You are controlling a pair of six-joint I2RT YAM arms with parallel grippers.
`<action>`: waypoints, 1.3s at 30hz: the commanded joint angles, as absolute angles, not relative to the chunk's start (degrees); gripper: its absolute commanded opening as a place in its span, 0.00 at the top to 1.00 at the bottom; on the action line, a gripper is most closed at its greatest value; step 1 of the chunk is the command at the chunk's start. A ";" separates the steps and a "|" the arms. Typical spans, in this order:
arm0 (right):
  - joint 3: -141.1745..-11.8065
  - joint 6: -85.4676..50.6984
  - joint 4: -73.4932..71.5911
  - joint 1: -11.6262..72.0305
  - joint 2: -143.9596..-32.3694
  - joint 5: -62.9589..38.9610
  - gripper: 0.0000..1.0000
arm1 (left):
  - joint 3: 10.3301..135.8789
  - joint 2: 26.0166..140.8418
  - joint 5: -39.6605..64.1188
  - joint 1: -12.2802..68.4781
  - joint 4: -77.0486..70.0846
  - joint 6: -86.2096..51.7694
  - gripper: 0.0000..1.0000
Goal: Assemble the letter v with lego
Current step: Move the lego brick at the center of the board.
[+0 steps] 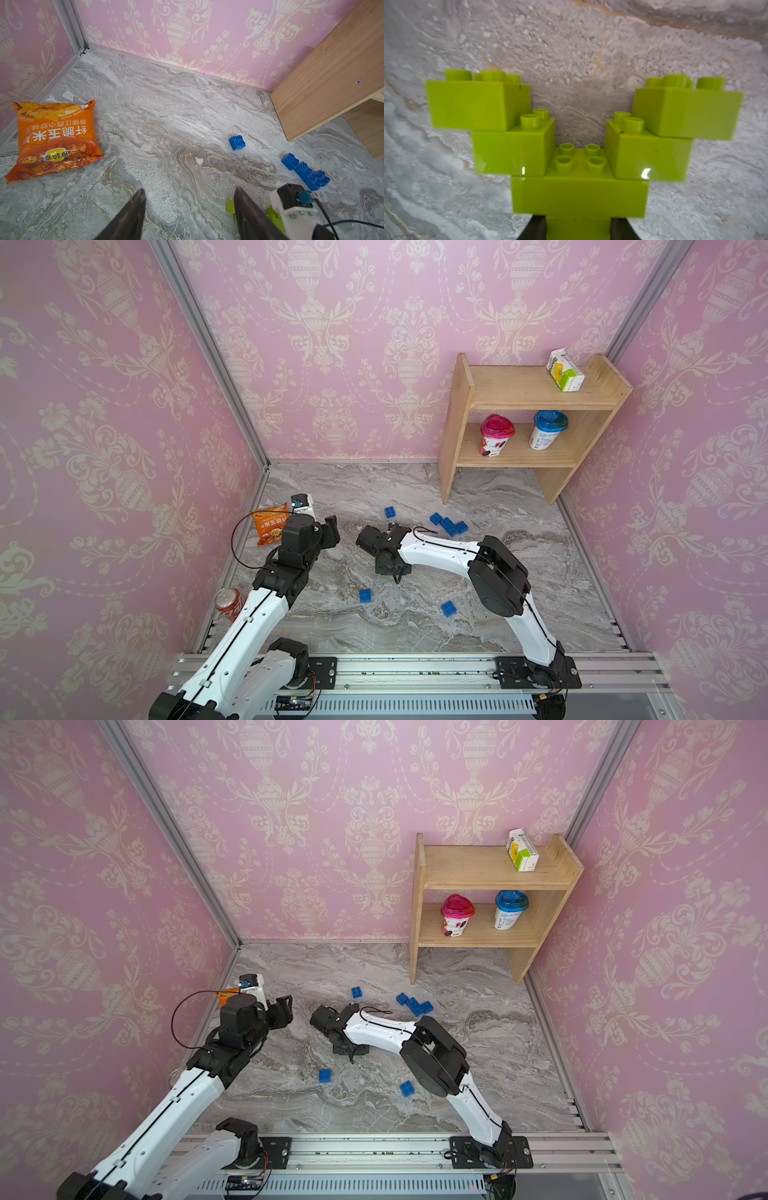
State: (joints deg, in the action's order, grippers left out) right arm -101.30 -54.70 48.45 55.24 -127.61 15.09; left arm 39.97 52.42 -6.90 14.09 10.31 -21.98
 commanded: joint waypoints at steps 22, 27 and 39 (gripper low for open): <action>-138.09 -46.80 59.47 52.14 -149.90 11.95 0.65 | 44.30 54.92 -14.59 13.89 12.78 -19.17 0.32; -137.48 -46.24 58.97 52.12 -149.29 11.53 0.43 | 43.85 55.11 -14.59 13.91 12.50 -19.49 0.32; -112.19 -42.02 55.26 56.88 -125.59 15.10 0.20 | 44.70 54.44 -15.65 13.80 16.08 -18.86 0.25</action>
State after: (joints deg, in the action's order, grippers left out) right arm -118.72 -43.29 55.92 53.74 -135.48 14.50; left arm 42.65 54.85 -13.52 14.09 12.97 -20.21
